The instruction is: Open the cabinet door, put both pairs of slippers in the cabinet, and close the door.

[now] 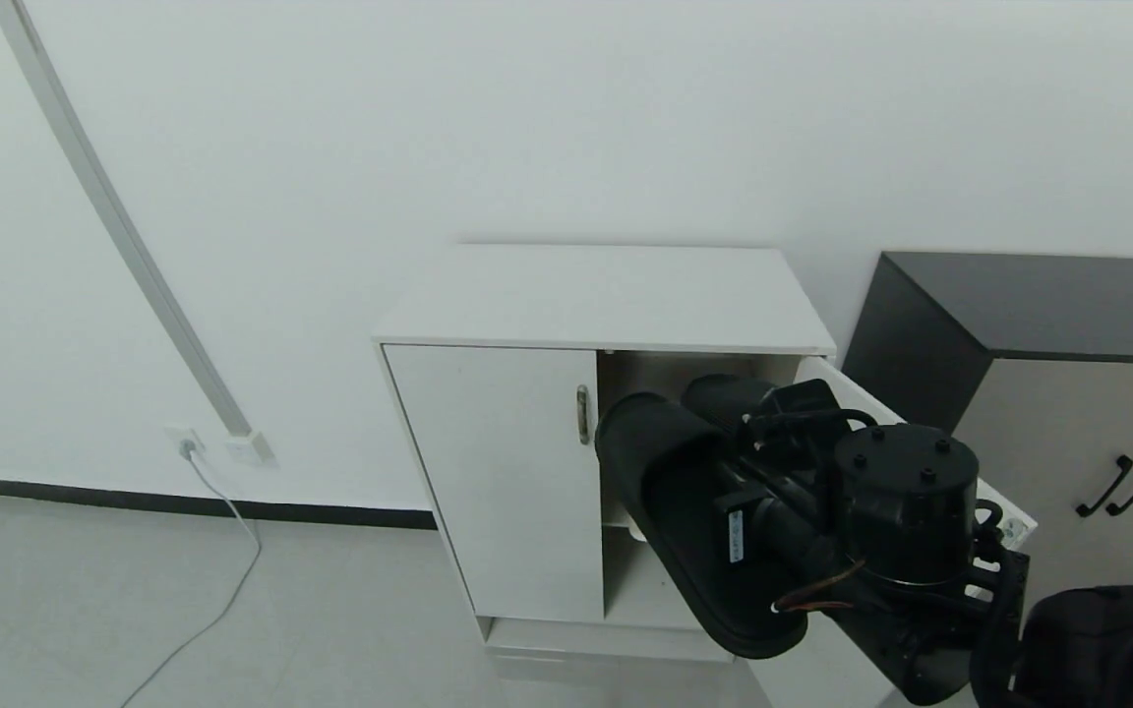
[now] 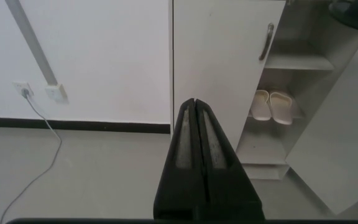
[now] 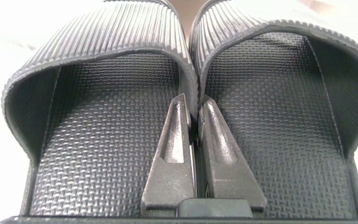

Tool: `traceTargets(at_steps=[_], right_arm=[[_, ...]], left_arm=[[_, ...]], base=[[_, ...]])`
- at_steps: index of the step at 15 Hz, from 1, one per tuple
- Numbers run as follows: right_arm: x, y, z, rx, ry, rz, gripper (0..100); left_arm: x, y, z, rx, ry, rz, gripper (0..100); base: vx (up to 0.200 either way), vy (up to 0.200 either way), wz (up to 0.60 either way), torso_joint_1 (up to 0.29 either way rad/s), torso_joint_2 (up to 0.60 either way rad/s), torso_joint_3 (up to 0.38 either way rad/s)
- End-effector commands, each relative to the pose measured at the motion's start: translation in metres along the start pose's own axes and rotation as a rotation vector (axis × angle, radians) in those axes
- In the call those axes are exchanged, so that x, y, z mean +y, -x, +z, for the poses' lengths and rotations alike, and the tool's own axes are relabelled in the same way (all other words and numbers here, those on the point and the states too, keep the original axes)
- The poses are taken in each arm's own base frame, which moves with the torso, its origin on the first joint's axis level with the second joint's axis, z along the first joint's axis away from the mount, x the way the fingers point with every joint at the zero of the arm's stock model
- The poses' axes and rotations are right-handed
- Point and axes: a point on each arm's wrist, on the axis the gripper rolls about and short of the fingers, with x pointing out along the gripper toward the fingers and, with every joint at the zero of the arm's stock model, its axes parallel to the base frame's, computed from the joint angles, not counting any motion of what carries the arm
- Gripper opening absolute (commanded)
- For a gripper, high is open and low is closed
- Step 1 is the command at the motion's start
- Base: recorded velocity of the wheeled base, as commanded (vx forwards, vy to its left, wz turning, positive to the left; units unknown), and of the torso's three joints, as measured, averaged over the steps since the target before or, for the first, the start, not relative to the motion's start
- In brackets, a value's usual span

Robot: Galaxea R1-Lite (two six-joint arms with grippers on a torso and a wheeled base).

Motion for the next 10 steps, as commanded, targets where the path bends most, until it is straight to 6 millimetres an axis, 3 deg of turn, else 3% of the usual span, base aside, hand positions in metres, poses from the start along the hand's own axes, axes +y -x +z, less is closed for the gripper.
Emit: traceTargets(at_steps=[1, 10], right_arm=[[0.001, -0.0019, -0.0034, 0.01, 0.006, 0.0, 0], [0.0013, -0.0015, -0.0038, 0.011, 0.007, 0.001, 0]], left_arm=[[0.0, -0.0001, 0.0, 0.001, 0.0, 0.0, 0], [0.0, -0.0001, 0.0, 0.001, 0.002, 0.0, 0]], base=[[0.0, 0.0, 0.0, -0.237, 0.55, 0.31], [0.0, 0.0, 0.0, -0.207, 0.53, 0.317]])
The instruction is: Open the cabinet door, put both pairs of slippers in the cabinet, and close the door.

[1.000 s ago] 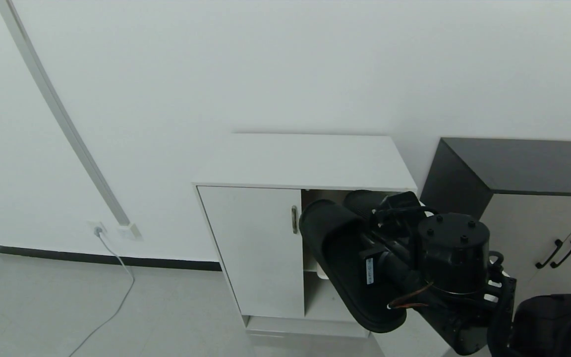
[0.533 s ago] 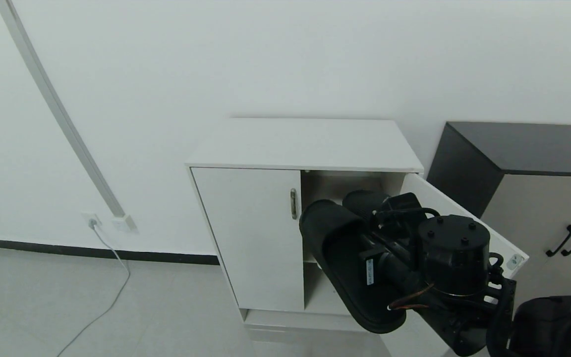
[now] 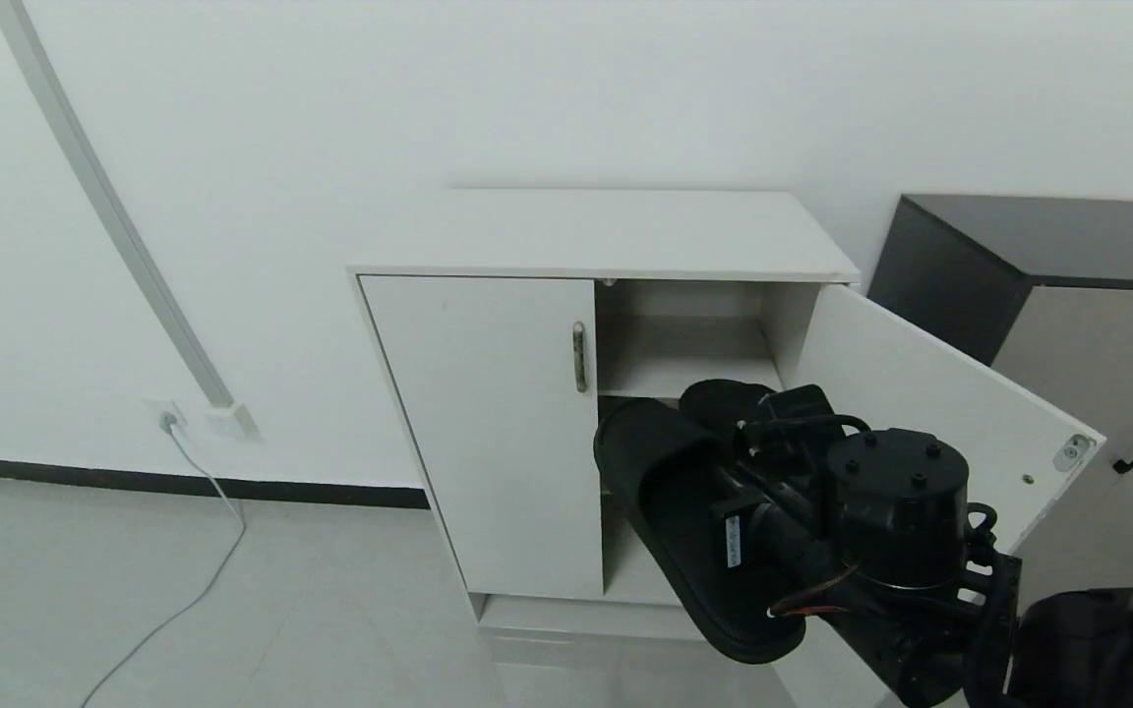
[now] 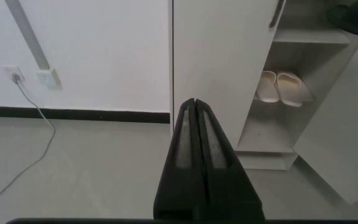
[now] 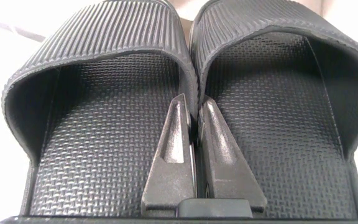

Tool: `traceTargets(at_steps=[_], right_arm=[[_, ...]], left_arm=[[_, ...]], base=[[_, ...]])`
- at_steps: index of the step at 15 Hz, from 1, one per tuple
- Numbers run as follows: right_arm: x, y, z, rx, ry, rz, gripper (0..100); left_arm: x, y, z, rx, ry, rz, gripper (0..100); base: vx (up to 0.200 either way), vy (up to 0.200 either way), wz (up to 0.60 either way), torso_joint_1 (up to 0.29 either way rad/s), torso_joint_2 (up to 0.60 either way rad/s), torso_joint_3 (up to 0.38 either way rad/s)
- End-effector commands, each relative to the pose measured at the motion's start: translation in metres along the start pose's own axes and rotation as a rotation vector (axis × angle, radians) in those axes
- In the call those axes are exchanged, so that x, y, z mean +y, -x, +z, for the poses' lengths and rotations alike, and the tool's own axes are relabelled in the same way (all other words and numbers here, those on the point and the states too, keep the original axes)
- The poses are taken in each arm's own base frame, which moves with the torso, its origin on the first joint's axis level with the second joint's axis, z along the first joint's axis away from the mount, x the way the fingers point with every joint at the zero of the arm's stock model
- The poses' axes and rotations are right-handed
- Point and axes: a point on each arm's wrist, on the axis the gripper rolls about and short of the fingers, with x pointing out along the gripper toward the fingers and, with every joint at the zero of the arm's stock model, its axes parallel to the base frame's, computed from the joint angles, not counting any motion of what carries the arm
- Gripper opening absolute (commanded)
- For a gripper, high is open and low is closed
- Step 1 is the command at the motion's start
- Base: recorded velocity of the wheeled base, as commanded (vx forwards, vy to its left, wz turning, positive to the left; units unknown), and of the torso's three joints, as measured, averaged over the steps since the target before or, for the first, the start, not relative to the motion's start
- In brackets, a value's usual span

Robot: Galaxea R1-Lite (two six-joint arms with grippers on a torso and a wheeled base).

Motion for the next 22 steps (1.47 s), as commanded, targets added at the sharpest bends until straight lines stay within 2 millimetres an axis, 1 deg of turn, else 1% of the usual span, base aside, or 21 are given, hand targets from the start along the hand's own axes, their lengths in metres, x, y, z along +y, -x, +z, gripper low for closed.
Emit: traceTargets(at_steps=[1, 9, 17, 19, 20, 21, 22], right_arm=[[0.0, -0.001, -0.001, 0.003, 0.001, -0.002, 0], [0.0, -0.001, -0.004, 0.011, 0.006, -0.001, 0], [0.0, -0.002, -0.006, 0.018, 0.01, -0.004, 0], [0.0, -0.008, -0.011, 0.031, 0.013, -0.013, 0], [0.0, -0.011, -0.011, 0.021, 0.009, -0.018, 0], [0.002, -0.014, -0.009, 0.012, 0.006, -0.027, 0], [0.005, -0.017, -0.003, -0.005, -0.004, -0.065, 0]], left_arm=[[0.0, 0.0, 0.0, 0.001, 0.001, 0.0, 0], [0.0, 0.0, 0.0, 0.001, 0.002, 0.0, 0], [0.0, 0.0, 0.0, 0.001, 0.002, 0.0, 0], [0.0, 0.0, 0.0, 0.001, 0.002, 0.0, 0], [0.0, 0.0, 0.0, 0.001, 0.002, 0.0, 0], [0.0, 0.0, 0.0, 0.001, 0.002, 0.0, 0], [0.0, 0.0, 0.0, 0.001, 0.002, 0.0, 0]], base=[[0.0, 0.0, 0.0, -0.144, 0.49, 0.31], [0.0, 0.0, 0.0, -0.149, 0.48, 0.329], [0.0, 0.0, 0.0, -0.067, 0.44, 0.374], [0.0, 0.0, 0.0, -0.005, 0.19, 0.176], [0.0, 0.0, 0.0, 0.002, 0.08, 0.051], [0.0, 0.0, 0.0, 0.007, 0.05, 0.041], [0.0, 0.0, 0.0, 0.0, 0.0, 0.0]])
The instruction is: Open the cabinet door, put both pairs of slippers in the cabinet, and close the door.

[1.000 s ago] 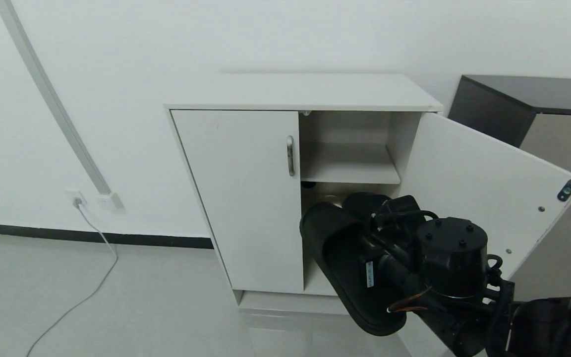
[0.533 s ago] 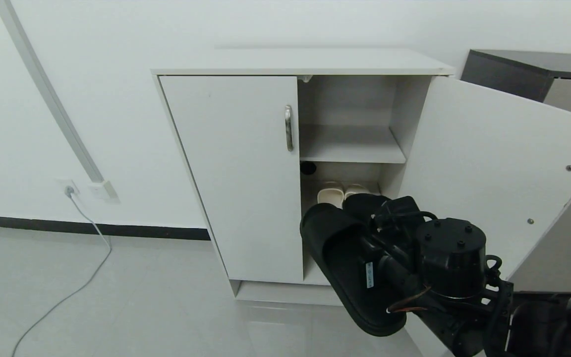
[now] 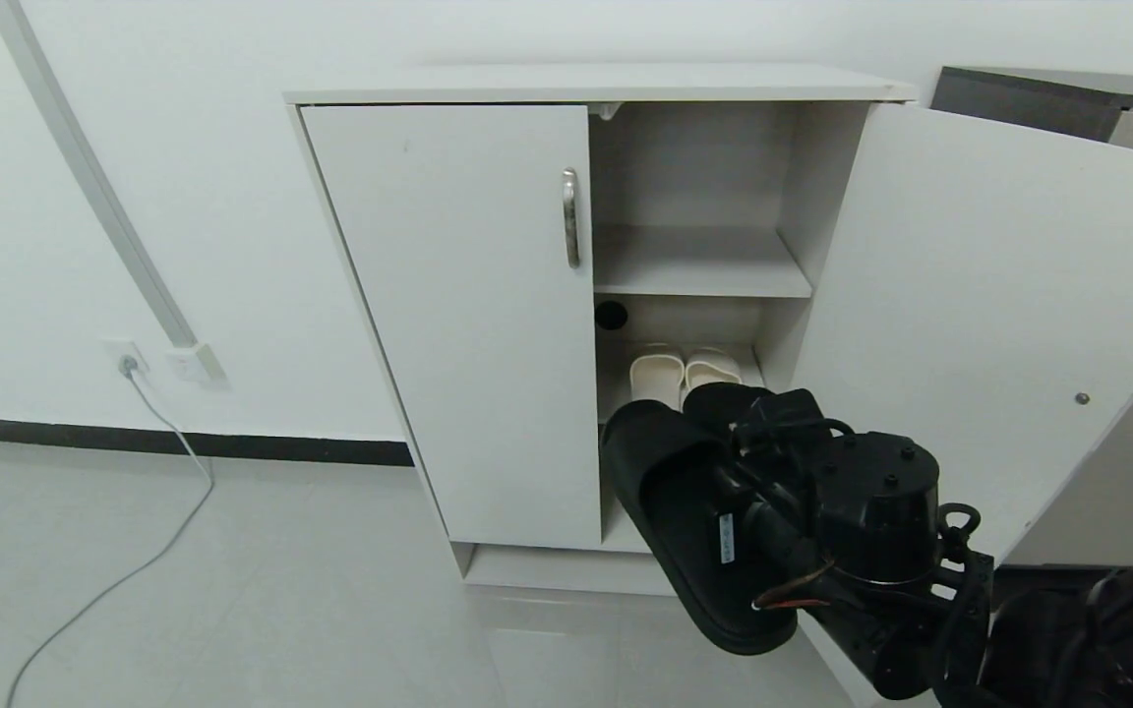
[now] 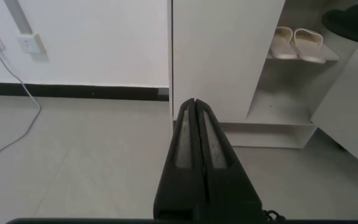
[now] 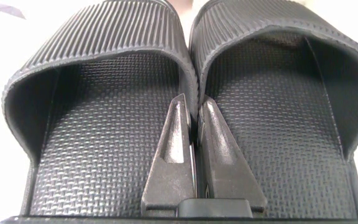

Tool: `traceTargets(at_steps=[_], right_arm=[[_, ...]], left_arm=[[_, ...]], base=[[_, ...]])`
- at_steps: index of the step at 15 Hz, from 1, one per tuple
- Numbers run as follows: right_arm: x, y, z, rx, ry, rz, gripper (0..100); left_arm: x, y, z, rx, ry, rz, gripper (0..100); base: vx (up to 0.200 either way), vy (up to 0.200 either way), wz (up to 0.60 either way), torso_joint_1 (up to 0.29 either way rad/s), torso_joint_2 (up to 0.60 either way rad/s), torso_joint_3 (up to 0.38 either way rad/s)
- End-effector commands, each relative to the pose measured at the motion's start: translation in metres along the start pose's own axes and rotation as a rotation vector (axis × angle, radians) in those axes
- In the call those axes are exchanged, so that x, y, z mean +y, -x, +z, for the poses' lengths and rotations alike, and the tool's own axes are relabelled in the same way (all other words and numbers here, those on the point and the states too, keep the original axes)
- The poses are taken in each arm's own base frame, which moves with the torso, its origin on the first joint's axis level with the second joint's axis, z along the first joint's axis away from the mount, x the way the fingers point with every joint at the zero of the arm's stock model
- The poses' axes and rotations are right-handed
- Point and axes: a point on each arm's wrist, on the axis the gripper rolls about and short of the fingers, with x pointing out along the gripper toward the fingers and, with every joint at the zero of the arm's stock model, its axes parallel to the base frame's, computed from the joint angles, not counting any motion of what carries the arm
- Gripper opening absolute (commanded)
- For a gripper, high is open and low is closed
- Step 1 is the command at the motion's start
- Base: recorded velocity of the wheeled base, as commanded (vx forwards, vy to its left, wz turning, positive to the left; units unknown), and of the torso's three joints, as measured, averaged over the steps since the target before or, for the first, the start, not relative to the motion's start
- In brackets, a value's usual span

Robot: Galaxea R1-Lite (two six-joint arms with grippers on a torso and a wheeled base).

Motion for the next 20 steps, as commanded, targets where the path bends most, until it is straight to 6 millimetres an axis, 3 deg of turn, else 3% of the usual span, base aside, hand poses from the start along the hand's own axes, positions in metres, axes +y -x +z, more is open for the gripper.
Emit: traceTargets(at_steps=[1, 5, 9, 16, 20], right_arm=[[0.005, -0.007, 0.005, -0.01, -0.006, -0.038, 0], [0.021, -0.023, 0.049, 0.016, -0.099, -0.199, 0], [0.023, -0.022, 0.106, -0.028, -0.138, -0.239, 0], [0.023, -0.027, 0.116, -0.025, -0.135, -0.25, 0], [0.019, -0.033, 0.115, -0.021, -0.132, -0.267, 0]], left_arm=[[0.0, 0.0, 0.0, 0.001, 0.0, 0.0, 0], [0.0, 0.0, 0.0, 0.001, -0.001, 0.0, 0], [0.0, 0.0, 0.0, 0.001, -0.001, 0.0, 0], [0.0, 0.0, 0.0, 0.001, -0.003, 0.0, 0], [0.0, 0.0, 0.0, 0.001, -0.003, 0.0, 0]], base=[[0.0, 0.0, 0.0, 0.0, 0.0, 0.0], [0.0, 0.0, 0.0, 0.0, 0.0, 0.0], [0.0, 0.0, 0.0, 0.0, 0.0, 0.0], [0.0, 0.0, 0.0, 0.0, 0.0, 0.0], [0.2, 0.0, 0.0, 0.001, 0.0, 0.001]])
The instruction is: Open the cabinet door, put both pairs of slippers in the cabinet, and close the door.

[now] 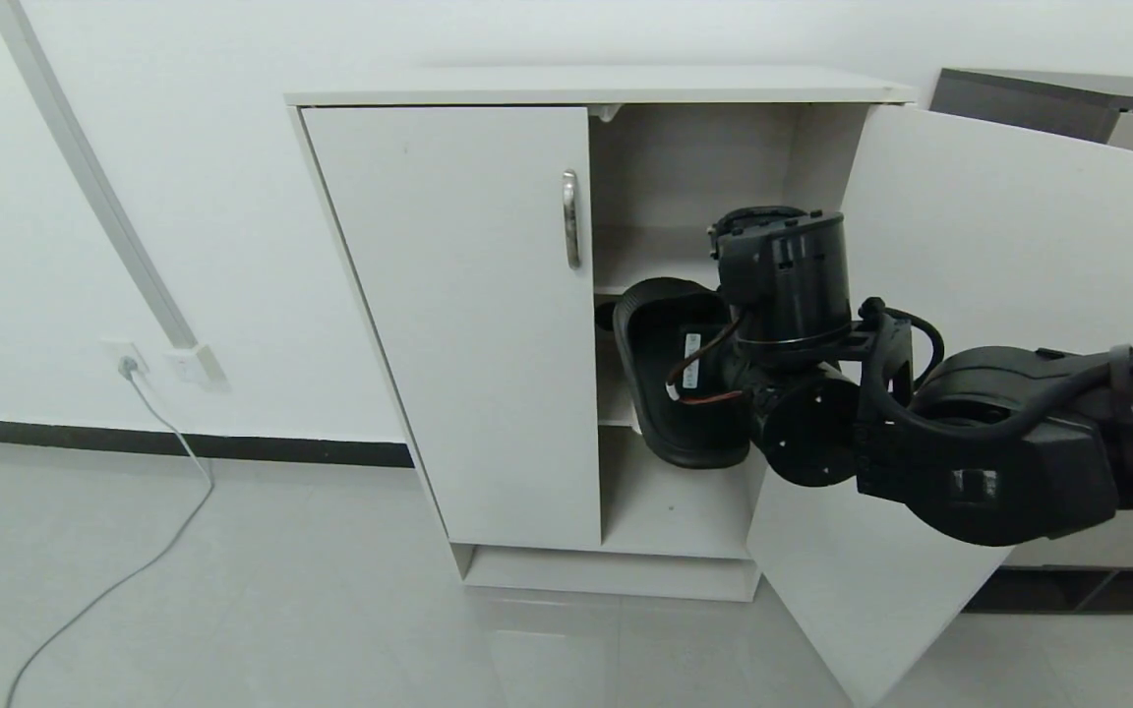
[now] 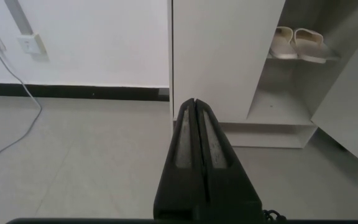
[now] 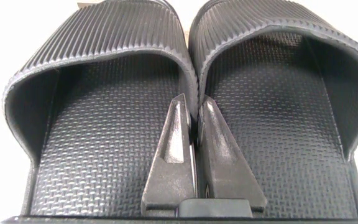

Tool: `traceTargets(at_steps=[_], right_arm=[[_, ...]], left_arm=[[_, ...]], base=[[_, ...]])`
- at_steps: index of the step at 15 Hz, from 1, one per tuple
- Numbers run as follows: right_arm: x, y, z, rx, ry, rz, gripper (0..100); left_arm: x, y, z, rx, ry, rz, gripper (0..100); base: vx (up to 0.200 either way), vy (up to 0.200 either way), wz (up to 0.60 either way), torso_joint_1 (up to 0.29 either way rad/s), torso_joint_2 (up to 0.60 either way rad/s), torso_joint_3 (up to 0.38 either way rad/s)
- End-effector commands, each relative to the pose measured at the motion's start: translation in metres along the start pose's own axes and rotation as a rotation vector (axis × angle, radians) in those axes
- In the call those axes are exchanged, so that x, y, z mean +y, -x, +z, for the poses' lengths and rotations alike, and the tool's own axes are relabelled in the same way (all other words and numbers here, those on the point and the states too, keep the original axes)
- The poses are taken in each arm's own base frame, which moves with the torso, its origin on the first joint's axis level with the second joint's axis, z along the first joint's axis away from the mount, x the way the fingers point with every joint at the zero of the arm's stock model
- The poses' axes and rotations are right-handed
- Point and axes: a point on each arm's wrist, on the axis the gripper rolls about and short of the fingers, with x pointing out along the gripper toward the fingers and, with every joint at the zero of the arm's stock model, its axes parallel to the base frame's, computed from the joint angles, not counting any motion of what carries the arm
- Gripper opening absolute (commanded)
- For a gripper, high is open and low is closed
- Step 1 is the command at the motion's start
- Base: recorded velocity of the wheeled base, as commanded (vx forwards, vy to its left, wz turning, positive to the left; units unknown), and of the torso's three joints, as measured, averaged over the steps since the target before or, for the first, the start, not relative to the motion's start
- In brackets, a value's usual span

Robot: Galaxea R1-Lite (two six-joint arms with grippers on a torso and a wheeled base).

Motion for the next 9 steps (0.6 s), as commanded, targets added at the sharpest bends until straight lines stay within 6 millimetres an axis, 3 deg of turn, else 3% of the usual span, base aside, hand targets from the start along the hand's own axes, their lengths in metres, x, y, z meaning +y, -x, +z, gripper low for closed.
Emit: traceTargets(at_steps=[1, 9], right_arm=[[-0.0005, -0.004, -0.0009, 0.0, -0.001, -0.008, 0], [0.0026, -0.0072, -0.0027, 0.002, 0.003, -0.008, 0]], left_arm=[[0.0, -0.0001, 0.0, 0.002, 0.0, 0.0, 0], [0.0, -0.0001, 0.0, 0.002, 0.0, -0.001, 0]], base=[[0.2, 0.0, 0.0, 0.002, 0.01, 0.007], [0.2, 0.0, 0.0, 0.004, 0.0, 0.001]])
